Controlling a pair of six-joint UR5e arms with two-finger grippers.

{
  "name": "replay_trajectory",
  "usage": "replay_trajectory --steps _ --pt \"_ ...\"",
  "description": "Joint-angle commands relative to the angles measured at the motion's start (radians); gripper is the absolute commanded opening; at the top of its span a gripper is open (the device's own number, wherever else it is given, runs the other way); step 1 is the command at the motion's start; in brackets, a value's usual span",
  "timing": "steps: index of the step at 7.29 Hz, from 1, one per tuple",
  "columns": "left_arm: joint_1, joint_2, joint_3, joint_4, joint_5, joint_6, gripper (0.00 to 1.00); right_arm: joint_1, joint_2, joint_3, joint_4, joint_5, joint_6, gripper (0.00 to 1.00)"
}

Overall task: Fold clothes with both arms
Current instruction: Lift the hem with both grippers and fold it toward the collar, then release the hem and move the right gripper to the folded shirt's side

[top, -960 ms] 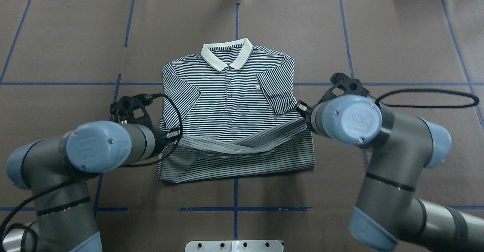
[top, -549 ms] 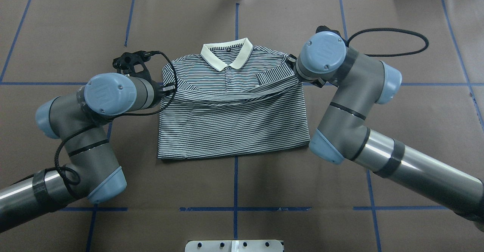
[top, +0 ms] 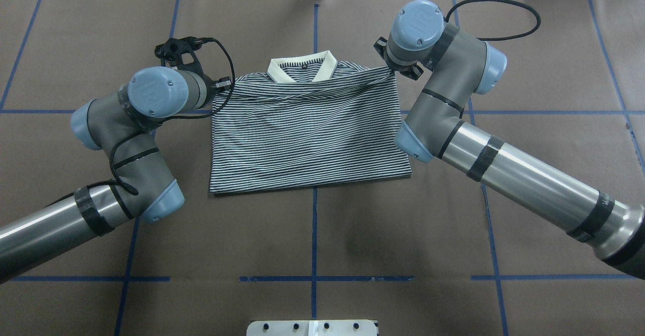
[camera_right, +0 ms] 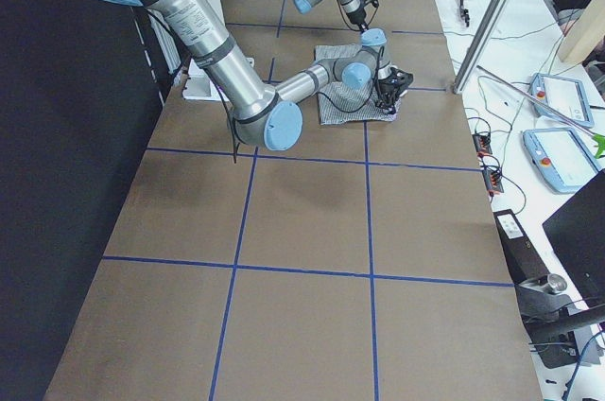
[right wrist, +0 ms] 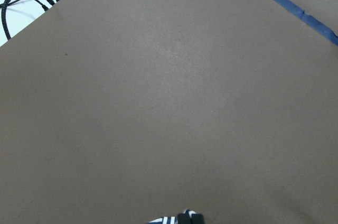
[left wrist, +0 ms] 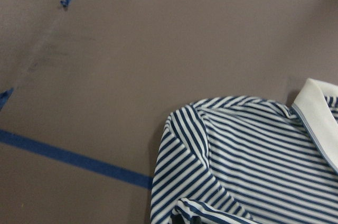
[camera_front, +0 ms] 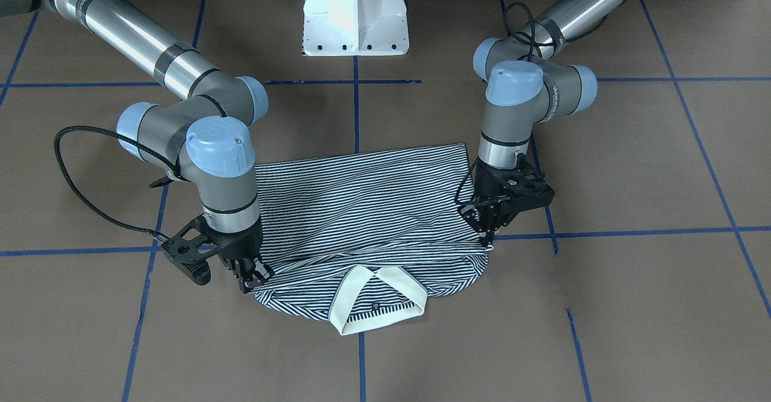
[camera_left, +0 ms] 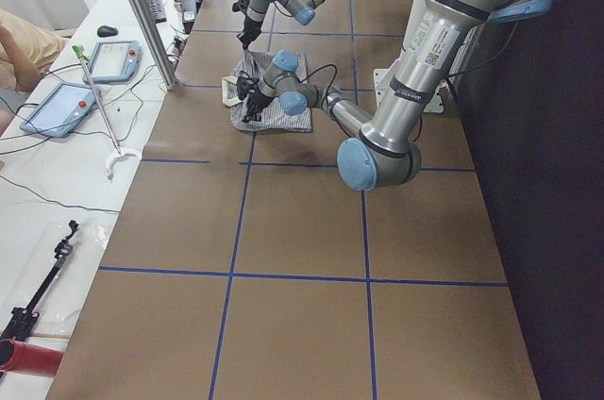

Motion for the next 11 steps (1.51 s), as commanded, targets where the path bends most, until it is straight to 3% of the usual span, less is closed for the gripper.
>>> replay_trajectory --steps 1,2,3,4,7,9,11 --pt "-0.006 -0.028 0.054 -0.04 0.002 0.008 0.0 0.005 0.017 -0.03 0.01 0.005 -0.004 0.0" --pt "-0.006 -0.033 0.057 -0.04 0.002 0.008 0.0 0.005 0.027 -0.048 0.014 0.005 -0.009 0.0" --pt "-0.005 -0.033 0.062 -0.042 0.002 0.008 0.17 0.004 0.03 -0.062 0.036 0.005 -0.009 0.46" --pt "-0.005 -0.032 0.063 -0.052 0.002 0.008 0.41 -0.001 0.029 -0.064 0.037 0.002 -0.009 0.59" --pt "-0.009 -0.019 0.057 -0.066 -0.001 0.01 0.48 0.001 0.023 -0.038 0.037 0.005 -0.016 0.64" --pt "-0.015 0.037 -0.008 -0.109 -0.008 0.039 0.5 0.001 -0.107 0.147 0.037 0.068 -0.016 0.66" --pt "-0.017 0.061 -0.04 -0.109 -0.009 0.039 0.5 -0.093 -0.279 0.379 0.028 0.063 -0.003 0.71"
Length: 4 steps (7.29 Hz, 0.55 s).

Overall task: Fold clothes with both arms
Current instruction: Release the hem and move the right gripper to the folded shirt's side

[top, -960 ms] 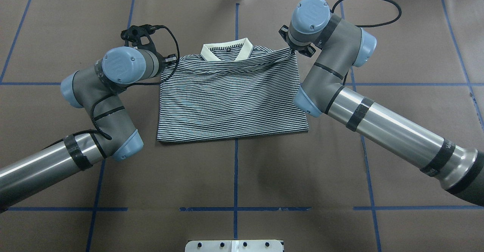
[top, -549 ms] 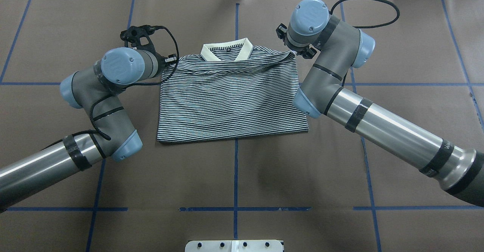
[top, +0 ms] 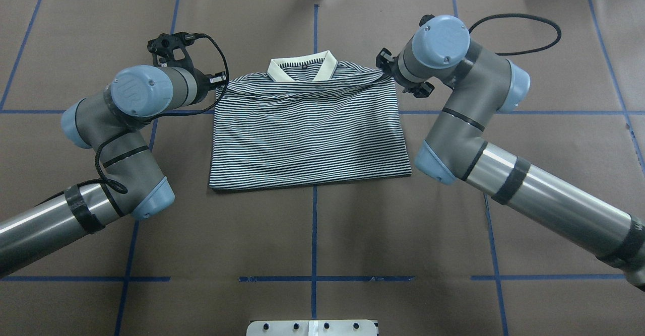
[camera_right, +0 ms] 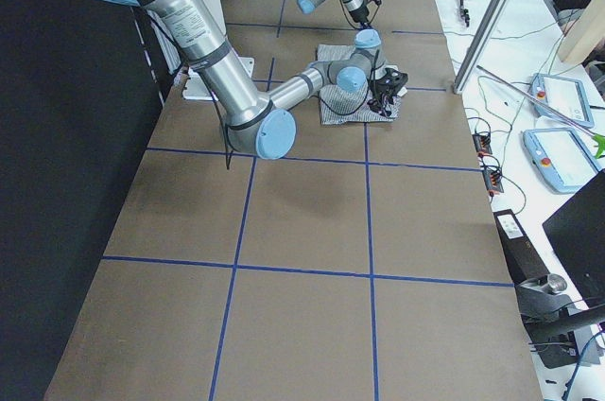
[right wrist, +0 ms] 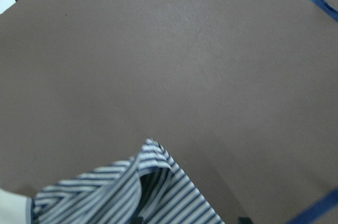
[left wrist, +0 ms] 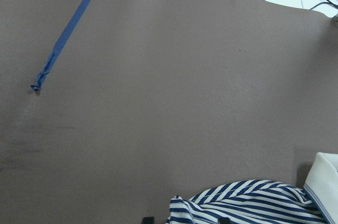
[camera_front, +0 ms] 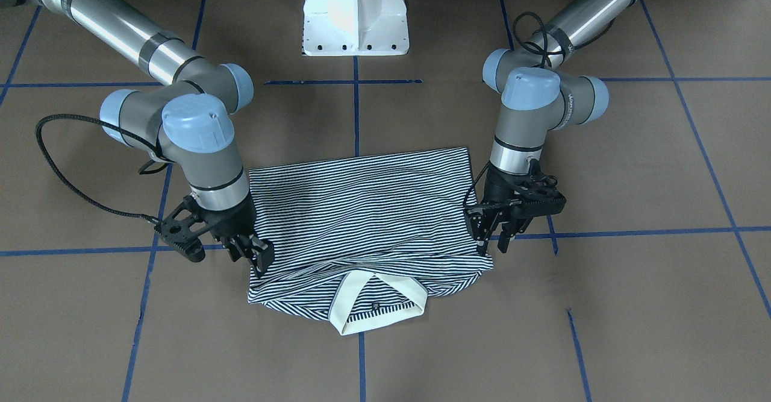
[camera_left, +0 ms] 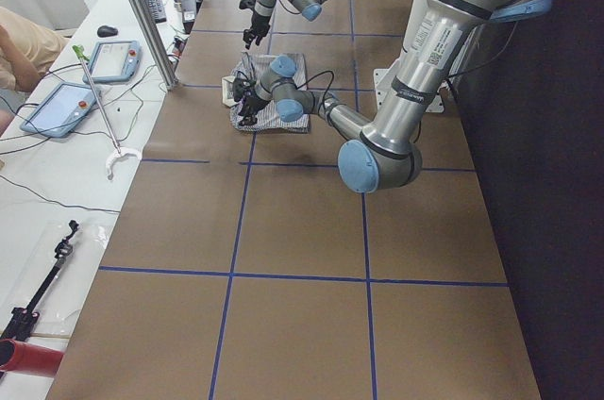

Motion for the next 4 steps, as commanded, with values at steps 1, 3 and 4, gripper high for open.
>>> replay_trajectory --steps 1,3,4 --pt "-0.001 0.015 -0.019 -0.002 0.0 0.0 0.5 -0.101 -0.185 0.235 -0.004 -0.003 0.043 0.74" --pt "-0.01 0.016 -0.013 -0.002 0.004 0.003 0.5 -0.143 -0.235 0.276 -0.004 -0.02 0.102 0.75" --pt "-0.009 0.016 -0.016 -0.001 0.006 0.002 0.5 -0.158 -0.24 0.275 -0.004 -0.034 0.102 0.76"
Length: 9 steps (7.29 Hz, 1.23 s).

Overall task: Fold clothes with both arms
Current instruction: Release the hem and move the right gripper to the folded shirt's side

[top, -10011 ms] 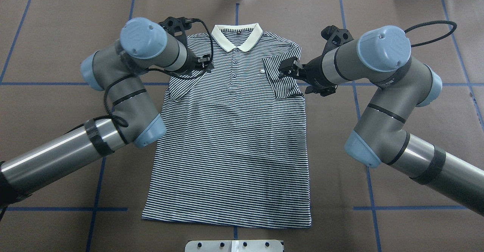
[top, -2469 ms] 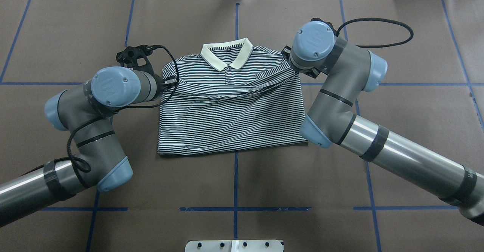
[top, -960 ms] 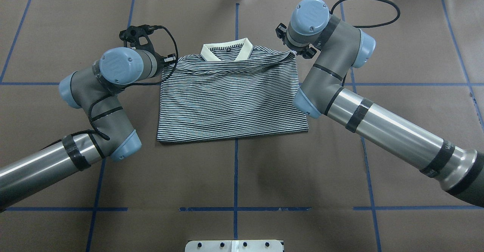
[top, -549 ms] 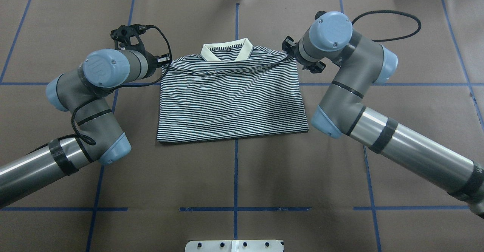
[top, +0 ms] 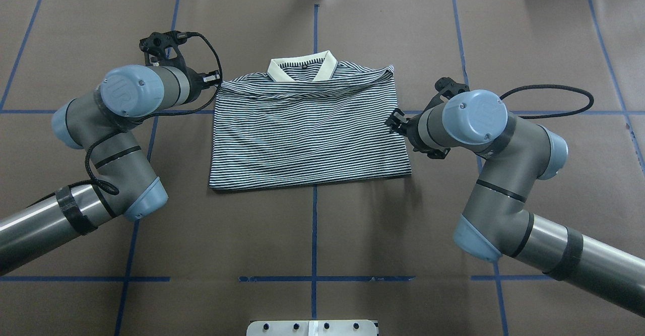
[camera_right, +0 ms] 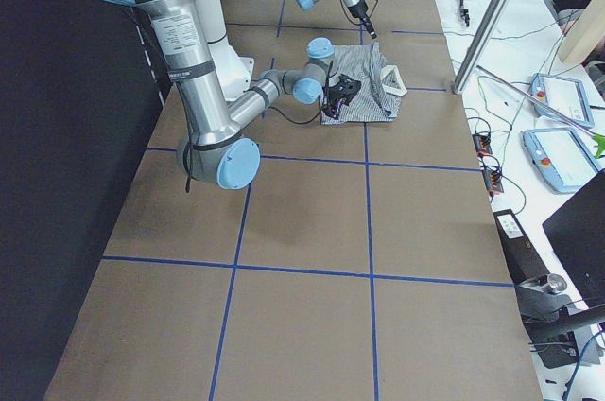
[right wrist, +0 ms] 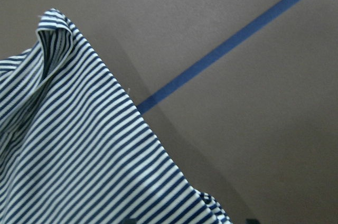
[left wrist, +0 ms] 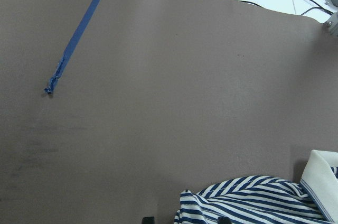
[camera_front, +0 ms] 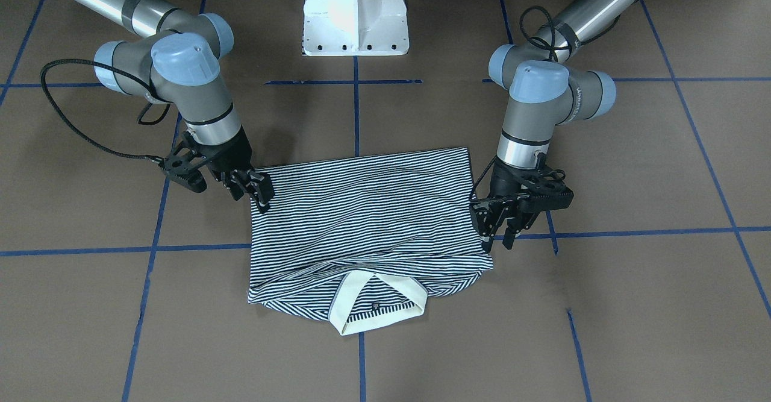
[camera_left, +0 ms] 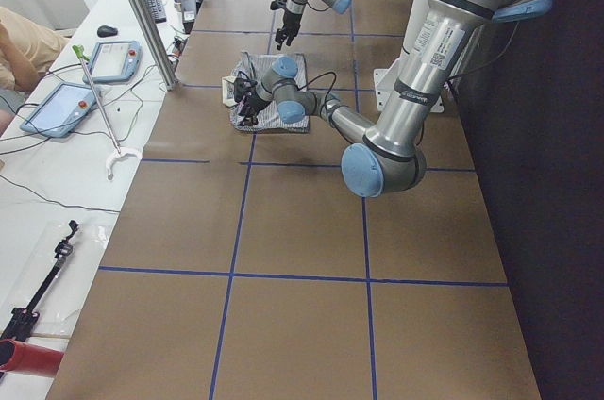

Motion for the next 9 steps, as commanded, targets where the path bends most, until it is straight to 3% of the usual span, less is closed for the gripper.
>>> replay_trajectory --steps 1,6,8,9 --pt "0.0 -0.001 -0.003 0.001 0.004 -0.001 0.5 -0.039 -0.024 0.011 0.0 -0.015 0.011 0.77" --pt "-0.011 -0.001 -0.003 0.003 0.021 0.001 0.5 -0.057 -0.021 0.0 -0.002 -0.014 0.01 0.7" --pt "-0.012 -0.001 -0.003 0.003 0.021 0.001 0.5 -0.056 -0.025 -0.001 -0.002 -0.014 0.01 0.41" --pt "-0.017 -0.001 -0.003 0.003 0.027 0.001 0.5 -0.054 -0.025 -0.001 -0.002 -0.014 0.01 0.36"
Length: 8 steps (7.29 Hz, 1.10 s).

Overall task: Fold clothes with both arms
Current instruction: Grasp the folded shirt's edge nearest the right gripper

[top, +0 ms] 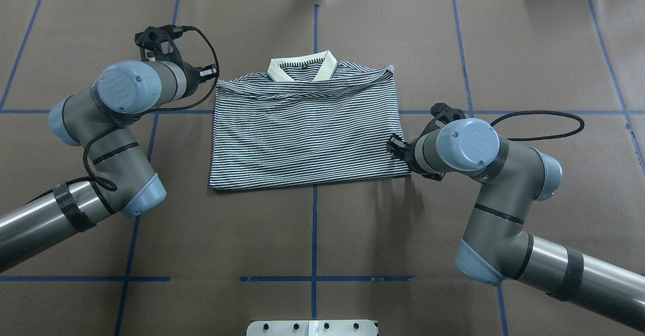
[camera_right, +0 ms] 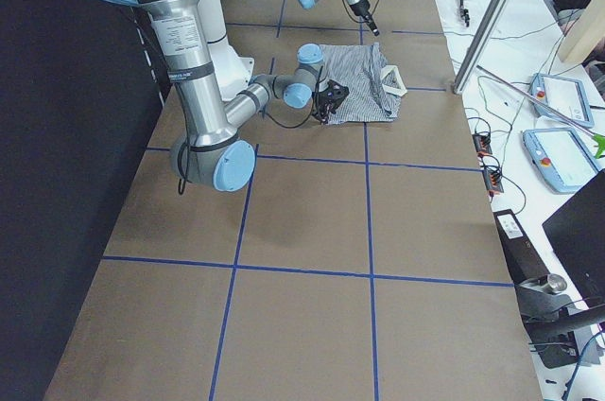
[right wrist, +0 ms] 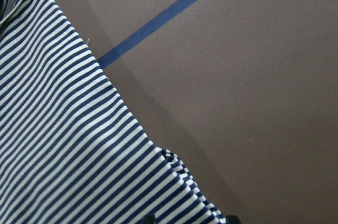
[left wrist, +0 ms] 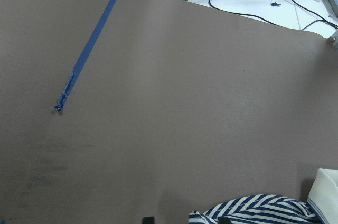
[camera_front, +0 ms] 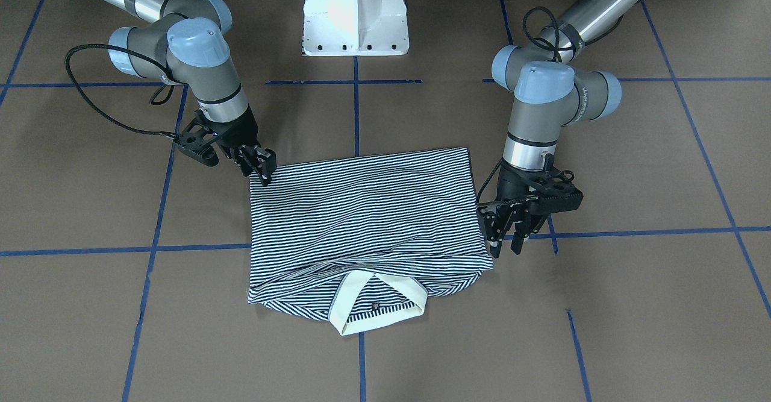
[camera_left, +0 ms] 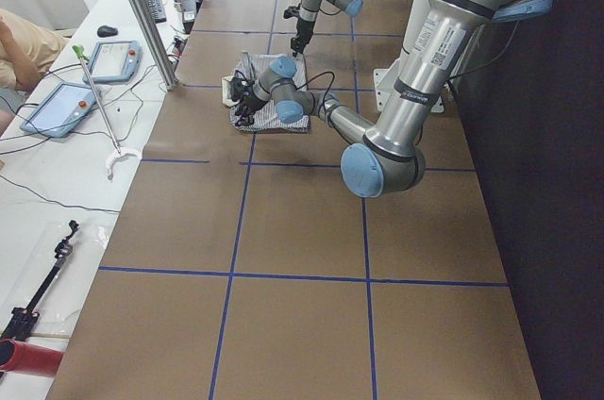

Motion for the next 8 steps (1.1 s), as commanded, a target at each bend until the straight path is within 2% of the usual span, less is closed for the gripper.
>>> replay_trajectory --steps 1,2,3,4,5,6,8 --pt "-0.007 0.0 0.0 0.0 0.005 0.002 0.5 -0.002 -0.002 -0.002 0.0 0.001 0.0 0.27" --pt "-0.007 0.0 0.0 0.0 0.005 0.002 0.5 -0.002 0.0 0.002 0.0 0.001 0.0 0.22" --pt "-0.007 0.0 0.001 0.0 0.005 0.002 0.5 0.001 0.0 0.008 0.0 0.003 -0.002 0.36" --pt "-0.007 0.0 0.0 0.0 0.005 0.0 0.5 0.003 -0.003 0.01 0.0 0.003 0.0 0.55" --pt "-0.007 0.0 0.0 0.0 0.005 0.0 0.5 0.003 -0.012 0.013 0.0 0.001 0.0 0.65" --pt "-0.007 -0.002 0.0 0.001 0.005 0.0 0.5 0.003 -0.017 0.014 0.0 0.001 0.0 0.69" --pt "-0.007 -0.003 0.0 0.002 0.005 -0.002 0.5 0.001 -0.02 0.013 0.0 0.0 0.001 0.7"
